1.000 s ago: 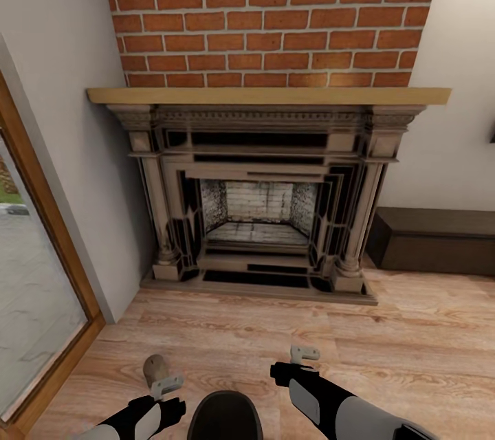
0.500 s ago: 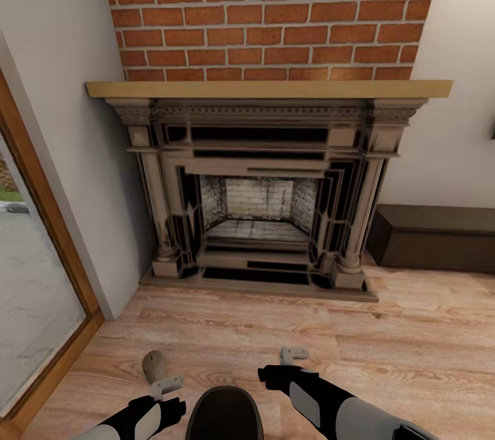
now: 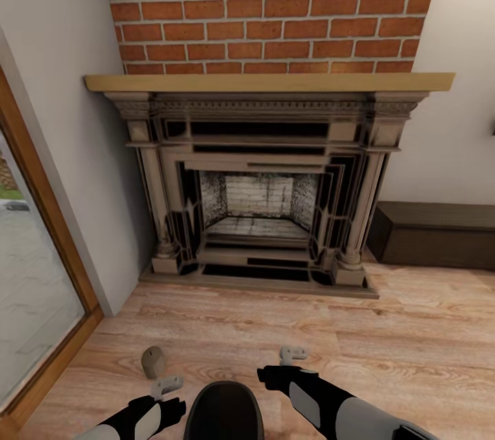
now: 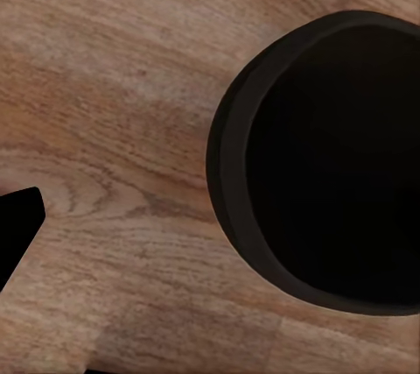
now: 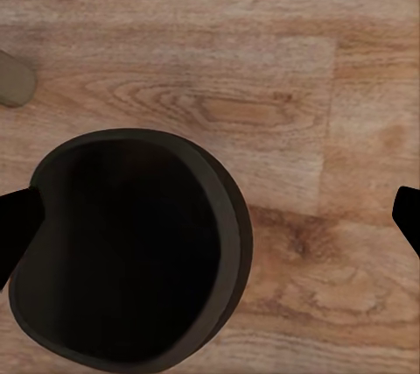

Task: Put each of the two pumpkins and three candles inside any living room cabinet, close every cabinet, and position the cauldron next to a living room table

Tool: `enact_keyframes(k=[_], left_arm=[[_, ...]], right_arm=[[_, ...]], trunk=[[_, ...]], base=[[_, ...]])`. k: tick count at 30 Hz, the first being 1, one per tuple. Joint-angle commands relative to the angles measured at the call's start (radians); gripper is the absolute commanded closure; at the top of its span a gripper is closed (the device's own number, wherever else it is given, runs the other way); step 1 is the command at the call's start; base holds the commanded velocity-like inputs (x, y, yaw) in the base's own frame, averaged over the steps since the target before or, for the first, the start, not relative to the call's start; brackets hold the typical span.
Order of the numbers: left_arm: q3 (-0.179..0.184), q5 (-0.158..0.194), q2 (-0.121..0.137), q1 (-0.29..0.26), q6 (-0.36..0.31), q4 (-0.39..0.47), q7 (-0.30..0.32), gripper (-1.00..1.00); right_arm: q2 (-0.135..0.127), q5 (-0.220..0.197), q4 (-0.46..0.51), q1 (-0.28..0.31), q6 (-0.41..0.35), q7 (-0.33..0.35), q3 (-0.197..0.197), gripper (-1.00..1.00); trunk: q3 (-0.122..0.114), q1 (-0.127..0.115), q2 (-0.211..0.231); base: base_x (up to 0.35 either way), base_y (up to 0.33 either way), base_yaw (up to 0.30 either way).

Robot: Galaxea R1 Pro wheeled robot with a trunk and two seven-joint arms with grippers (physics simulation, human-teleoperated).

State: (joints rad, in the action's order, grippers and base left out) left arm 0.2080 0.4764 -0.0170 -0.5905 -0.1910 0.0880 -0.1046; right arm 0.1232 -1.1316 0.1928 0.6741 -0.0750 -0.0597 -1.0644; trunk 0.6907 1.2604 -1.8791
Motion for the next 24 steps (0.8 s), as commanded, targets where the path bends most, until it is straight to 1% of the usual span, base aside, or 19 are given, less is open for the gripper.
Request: enact_keyframes(k=[1, 24], left_arm=[[0.008, 0.01, 0.0, 0.0, -0.005, 0.002, -0.006, -1.0], [0.008, 0.01, 0.0, 0.0, -0.005, 0.002, -0.006, -1.0]], right_arm=[[0.0, -0.005, 0.002, 0.001, -0.003, -0.006, -0.006, -1.0], [0.0, -0.004, 0.002, 0.001, -0.005, -0.006, -0.008, -1.0]], trunk=[[0.004, 0.004, -0.008], [0.076, 0.092, -0.169]], base=[[0.0, 0.0, 0.0], [0.0, 0.0, 0.0]])
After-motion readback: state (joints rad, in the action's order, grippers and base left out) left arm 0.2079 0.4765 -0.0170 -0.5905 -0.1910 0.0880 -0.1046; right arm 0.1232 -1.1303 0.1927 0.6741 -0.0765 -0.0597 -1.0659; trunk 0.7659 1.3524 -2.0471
